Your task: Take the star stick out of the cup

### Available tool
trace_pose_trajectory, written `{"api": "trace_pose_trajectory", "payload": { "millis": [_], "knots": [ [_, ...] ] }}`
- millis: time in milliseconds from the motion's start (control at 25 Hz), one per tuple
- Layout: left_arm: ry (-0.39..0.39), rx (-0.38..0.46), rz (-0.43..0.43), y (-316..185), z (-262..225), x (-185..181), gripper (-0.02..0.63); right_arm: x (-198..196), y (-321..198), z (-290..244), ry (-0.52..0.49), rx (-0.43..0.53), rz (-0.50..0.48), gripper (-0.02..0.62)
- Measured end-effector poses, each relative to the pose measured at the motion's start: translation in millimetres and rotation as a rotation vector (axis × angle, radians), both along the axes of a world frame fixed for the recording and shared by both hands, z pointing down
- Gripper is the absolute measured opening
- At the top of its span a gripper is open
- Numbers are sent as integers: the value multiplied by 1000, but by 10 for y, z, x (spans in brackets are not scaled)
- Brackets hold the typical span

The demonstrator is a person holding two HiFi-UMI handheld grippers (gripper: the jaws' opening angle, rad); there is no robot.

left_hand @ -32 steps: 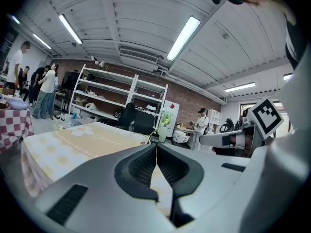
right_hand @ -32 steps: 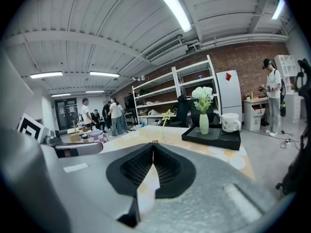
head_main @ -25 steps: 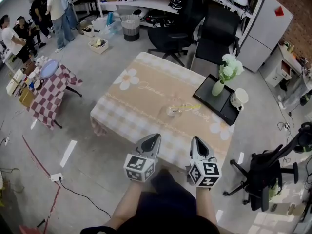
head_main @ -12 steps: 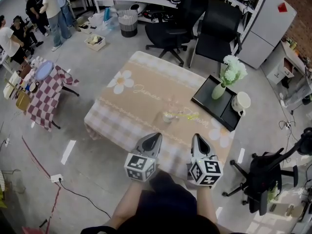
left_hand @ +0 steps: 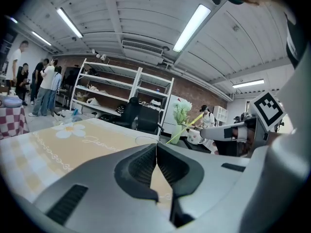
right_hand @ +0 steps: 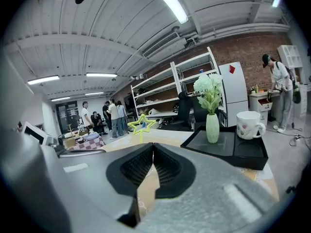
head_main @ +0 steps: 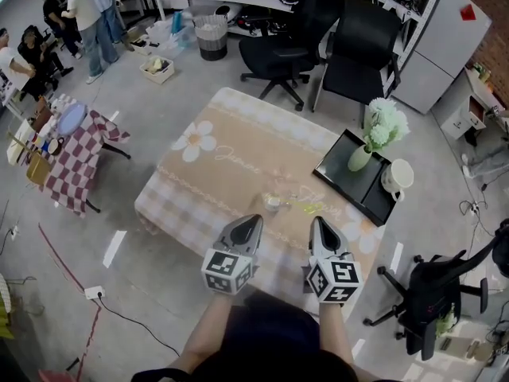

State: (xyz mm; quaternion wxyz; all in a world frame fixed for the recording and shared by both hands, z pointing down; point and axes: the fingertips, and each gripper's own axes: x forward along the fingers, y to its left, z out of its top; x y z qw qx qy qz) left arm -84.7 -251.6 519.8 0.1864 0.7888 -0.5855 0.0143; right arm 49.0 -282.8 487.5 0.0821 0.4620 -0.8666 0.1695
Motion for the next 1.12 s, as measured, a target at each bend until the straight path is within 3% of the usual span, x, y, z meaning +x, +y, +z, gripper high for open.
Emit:
{"api": "trace_pose_trajectory", "payload": {
  "millis": [560,1120],
  "knots": [
    [-24,-5,23,-264,-26,58,12,91,-198,35,-52,-16,29,3],
    [-12,19,123,-459,-221,156,11,272,-260,-129,-128,-19,153,4]
  ]
}}
